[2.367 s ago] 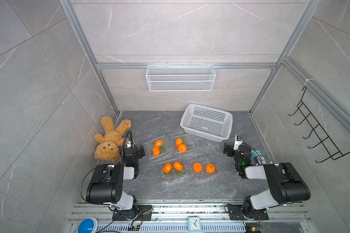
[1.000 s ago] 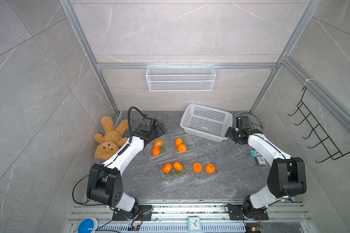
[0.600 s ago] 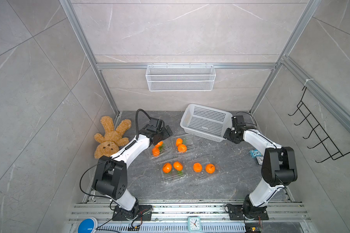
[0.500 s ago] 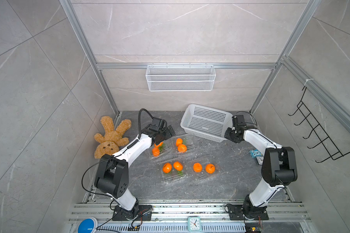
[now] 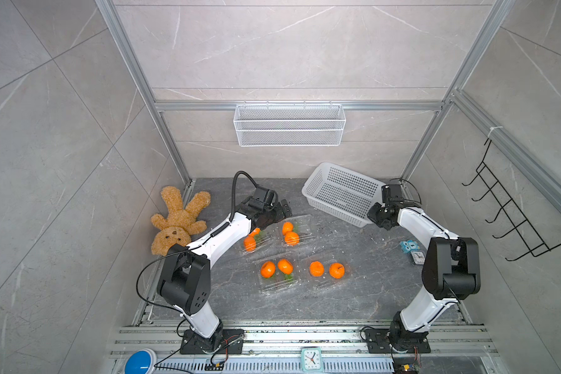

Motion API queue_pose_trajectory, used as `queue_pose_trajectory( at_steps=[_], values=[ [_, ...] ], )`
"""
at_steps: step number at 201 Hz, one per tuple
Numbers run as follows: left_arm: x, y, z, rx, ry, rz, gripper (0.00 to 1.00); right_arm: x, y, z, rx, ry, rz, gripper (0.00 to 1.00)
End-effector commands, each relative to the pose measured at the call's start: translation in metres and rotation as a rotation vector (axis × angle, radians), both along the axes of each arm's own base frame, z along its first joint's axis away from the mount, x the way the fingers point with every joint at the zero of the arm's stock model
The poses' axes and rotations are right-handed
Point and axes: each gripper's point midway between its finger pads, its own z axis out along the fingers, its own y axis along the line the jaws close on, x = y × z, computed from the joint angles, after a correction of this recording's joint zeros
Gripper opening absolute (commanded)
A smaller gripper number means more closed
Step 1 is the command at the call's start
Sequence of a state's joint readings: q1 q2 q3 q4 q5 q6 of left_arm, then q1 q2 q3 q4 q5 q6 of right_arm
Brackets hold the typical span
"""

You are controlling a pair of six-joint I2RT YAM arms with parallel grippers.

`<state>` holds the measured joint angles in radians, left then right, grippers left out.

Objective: Take oranges out of containers
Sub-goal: Move the basket to the corner of the board.

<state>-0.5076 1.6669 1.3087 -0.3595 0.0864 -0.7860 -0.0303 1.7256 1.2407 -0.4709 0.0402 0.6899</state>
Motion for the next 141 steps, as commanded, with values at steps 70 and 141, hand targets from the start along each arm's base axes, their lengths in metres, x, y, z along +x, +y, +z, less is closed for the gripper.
queue_pose_trajectory(
  at_steps=[70,141],
  values=[
    [-0.013,-0.019,0.016,-0.059,-0.04,-0.057,1.0,-0.07,-0.068,0.011,0.048,0.055,-0.565,0.08],
    [-0.025,-0.019,0.01,-0.049,-0.038,-0.064,1.0,-0.066,-0.041,-0.003,0.254,0.06,-0.688,0.05]
  ],
)
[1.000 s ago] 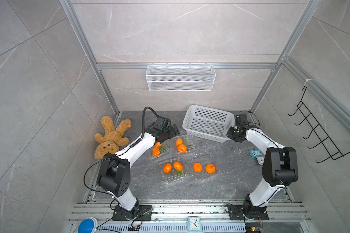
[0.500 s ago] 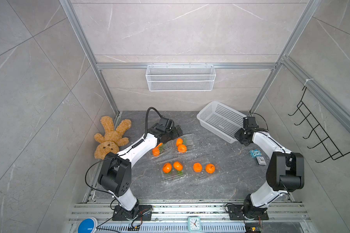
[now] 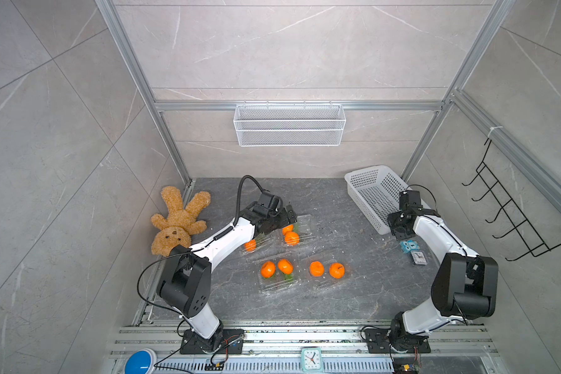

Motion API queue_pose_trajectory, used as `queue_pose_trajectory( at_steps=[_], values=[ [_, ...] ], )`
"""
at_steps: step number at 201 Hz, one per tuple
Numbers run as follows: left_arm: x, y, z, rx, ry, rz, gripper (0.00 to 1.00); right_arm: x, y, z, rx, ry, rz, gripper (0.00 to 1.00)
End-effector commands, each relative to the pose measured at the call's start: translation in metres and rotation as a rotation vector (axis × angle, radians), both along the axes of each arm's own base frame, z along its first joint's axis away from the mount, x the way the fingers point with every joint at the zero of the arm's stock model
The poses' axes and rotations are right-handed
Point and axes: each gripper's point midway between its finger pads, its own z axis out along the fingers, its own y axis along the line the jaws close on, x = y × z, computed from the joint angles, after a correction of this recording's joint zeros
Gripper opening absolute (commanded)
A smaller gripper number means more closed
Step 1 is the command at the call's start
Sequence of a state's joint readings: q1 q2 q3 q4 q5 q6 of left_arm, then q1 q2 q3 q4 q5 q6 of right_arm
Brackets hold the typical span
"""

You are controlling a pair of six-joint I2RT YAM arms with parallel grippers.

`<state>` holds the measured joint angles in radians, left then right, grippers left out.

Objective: Take oranges out of containers
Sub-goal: Move the basket to the corner of the board.

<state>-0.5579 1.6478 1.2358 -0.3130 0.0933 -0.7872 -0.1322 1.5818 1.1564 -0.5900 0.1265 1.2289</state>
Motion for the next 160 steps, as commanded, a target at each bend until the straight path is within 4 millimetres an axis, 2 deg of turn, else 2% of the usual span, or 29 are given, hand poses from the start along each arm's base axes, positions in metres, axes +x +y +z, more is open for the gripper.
queue_pose_trajectory(
  at_steps=[1,25,46,64,75,92,102,130,146,160],
  values=[
    [-0.005,-0.003,0.024,-0.049,-0.046,-0.01,1.0,-0.012,0.011,-0.016,0.079,0.046,-0.074,0.05],
    [-0.006,-0.003,0.023,-0.048,-0.043,-0.014,1.0,-0.009,0.016,-0.011,0.079,0.027,-0.056,0.1],
    [-0.007,-0.003,0.026,-0.045,-0.045,-0.02,1.0,-0.002,0.021,-0.002,0.08,0.007,-0.01,0.26],
    [-0.009,-0.001,0.03,-0.032,-0.056,-0.028,1.0,-0.001,0.023,0.005,0.068,-0.012,0.017,0.36],
    [-0.011,0.002,0.034,-0.019,-0.062,-0.032,1.0,-0.002,0.023,0.01,0.056,-0.026,0.033,0.5],
    [-0.013,0.008,0.042,0.008,-0.082,-0.031,1.0,-0.003,0.023,0.021,0.029,-0.057,0.061,0.83],
    [-0.014,0.013,0.047,0.028,-0.092,-0.029,1.0,-0.003,0.023,0.03,0.01,-0.082,0.085,0.98],
    [-0.023,0.03,0.063,0.094,-0.111,-0.018,1.0,0.005,0.038,0.069,-0.067,-0.179,0.23,1.0],
    [-0.032,0.046,0.07,0.149,-0.107,0.002,1.0,0.01,0.062,0.089,-0.125,-0.208,0.384,1.0],
    [-0.043,0.062,0.073,0.199,-0.095,0.019,1.0,0.015,0.1,0.104,-0.16,-0.262,0.569,1.0]
  ],
)
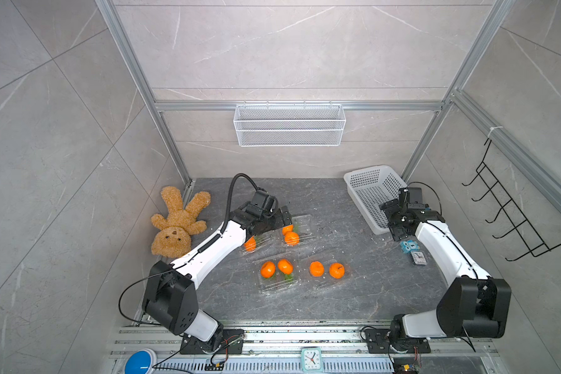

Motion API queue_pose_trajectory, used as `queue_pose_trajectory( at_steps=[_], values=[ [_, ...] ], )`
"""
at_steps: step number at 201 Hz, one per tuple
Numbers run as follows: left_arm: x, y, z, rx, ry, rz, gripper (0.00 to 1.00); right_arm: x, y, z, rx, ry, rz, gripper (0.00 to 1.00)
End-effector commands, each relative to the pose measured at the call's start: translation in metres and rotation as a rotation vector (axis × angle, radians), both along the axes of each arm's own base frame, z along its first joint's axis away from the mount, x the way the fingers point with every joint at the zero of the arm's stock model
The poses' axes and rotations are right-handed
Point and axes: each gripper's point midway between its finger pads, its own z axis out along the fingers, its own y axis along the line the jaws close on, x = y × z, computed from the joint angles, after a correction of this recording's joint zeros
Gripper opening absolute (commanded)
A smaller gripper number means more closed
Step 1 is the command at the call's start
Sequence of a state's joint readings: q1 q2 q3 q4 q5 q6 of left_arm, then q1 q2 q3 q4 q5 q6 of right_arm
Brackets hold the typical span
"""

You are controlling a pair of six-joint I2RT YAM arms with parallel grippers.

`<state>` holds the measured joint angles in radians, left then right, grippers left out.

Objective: Take oranges out of containers
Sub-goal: Move the basket to the corner of the board, then move the packing box to the center of the board.

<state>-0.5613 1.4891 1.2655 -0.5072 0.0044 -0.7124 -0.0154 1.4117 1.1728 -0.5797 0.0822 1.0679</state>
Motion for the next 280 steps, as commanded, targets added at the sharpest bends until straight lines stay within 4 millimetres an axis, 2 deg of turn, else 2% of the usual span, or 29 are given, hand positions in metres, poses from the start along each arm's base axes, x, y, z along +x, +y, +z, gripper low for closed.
queue_pose_trajectory(
  at_steps=[1,11,22,45,65,78,98,118,144,189,217,239,280],
  values=[
    [-0.019,0.031,0.027,0.104,-0.033,0.018,1.0,0.009,0.051,0.035,-0.113,-0.093,0.303,1.0],
    [-0.027,0.043,0.026,0.14,-0.018,0.041,1.0,0.007,0.077,0.037,-0.146,-0.094,0.421,1.0],
    [-0.038,0.061,0.018,0.177,0.019,0.082,1.0,0.005,0.118,0.035,-0.178,-0.115,0.6,1.0],
    [-0.066,0.098,-0.008,0.167,0.159,0.182,1.0,-0.018,0.189,0.012,-0.283,-0.091,0.883,1.0],
    [-0.087,0.12,-0.023,0.124,0.196,0.238,1.0,-0.043,0.236,-0.008,-0.34,-0.097,1.058,1.0],
    [-0.096,0.13,-0.026,0.092,0.192,0.269,1.0,-0.057,0.253,-0.021,-0.353,-0.09,1.116,1.0],
    [-0.101,0.137,-0.034,0.009,0.204,0.293,1.0,-0.07,0.263,-0.044,-0.355,-0.038,1.167,1.0],
    [-0.099,0.125,-0.048,-0.1,0.242,0.286,1.0,-0.074,0.266,-0.063,-0.358,0.005,1.203,1.0],
    [-0.092,0.122,-0.064,-0.132,0.272,0.312,1.0,-0.066,0.272,-0.077,-0.393,0.033,1.243,1.0],
    [-0.067,0.12,-0.089,-0.164,0.316,0.329,1.0,-0.047,0.297,-0.098,-0.365,0.048,1.285,1.0],
    [-0.043,0.115,-0.096,-0.204,0.311,0.334,1.0,-0.031,0.311,-0.102,-0.361,0.027,1.293,1.0],
    [-0.026,0.115,-0.103,-0.196,0.324,0.346,1.0,-0.017,0.332,-0.099,-0.321,-0.008,1.308,1.0],
    [0.019,0.125,-0.101,-0.206,0.303,0.388,1.0,0.018,0.373,-0.09,-0.241,-0.067,1.299,1.0]
  ],
)
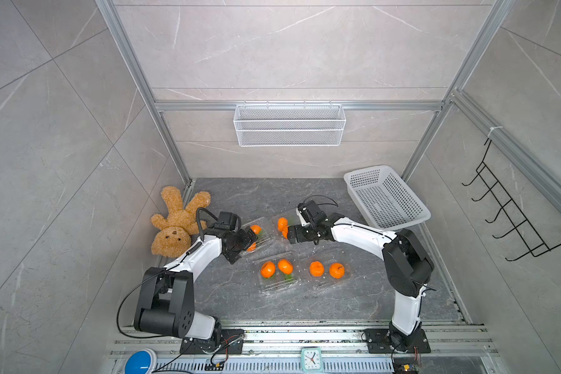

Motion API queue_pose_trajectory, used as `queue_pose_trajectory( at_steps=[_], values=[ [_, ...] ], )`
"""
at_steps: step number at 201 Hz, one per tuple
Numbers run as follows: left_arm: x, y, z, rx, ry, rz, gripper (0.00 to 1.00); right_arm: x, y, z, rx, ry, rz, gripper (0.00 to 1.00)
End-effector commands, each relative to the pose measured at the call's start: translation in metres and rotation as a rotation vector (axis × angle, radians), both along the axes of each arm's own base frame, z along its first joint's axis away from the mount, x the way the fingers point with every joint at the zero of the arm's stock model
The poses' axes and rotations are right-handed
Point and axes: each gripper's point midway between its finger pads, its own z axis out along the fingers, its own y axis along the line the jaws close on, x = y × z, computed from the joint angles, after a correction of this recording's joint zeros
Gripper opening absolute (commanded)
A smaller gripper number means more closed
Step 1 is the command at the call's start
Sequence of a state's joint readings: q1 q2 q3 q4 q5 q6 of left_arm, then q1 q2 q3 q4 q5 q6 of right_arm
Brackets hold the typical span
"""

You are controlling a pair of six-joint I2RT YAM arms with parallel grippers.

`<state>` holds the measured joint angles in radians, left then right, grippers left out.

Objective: Take oranges out of containers
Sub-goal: Move the packing box to the center of the board.

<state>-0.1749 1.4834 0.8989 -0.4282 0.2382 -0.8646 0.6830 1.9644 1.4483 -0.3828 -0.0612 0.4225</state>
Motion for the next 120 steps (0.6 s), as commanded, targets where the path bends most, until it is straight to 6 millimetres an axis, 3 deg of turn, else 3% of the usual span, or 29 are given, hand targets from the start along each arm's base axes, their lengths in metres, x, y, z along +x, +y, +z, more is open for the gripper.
queue_pose_trajectory(
  at_steps=[1,41,63,91,120],
  values=[
    [0.042,0.003,0.022,-0.033,-0.089,0.032,1.0,0.02,0.028,0.009,0.08,-0.005,0.009,1.0],
    [0.097,0.003,0.037,-0.033,-0.144,0.02,1.0,0.057,0.061,0.028,0.137,-0.02,-0.017,1.0],
    [0.114,-0.004,0.041,-0.044,-0.136,-0.016,1.0,0.068,0.062,0.044,0.103,-0.033,-0.022,1.0],
    [0.098,0.005,0.05,0.02,-0.11,-0.032,1.0,0.059,0.047,0.061,0.074,-0.043,-0.019,1.0],
    [0.057,0.019,0.061,0.085,-0.08,-0.036,1.0,0.025,0.018,0.065,0.063,-0.024,-0.04,1.0]
  ],
)
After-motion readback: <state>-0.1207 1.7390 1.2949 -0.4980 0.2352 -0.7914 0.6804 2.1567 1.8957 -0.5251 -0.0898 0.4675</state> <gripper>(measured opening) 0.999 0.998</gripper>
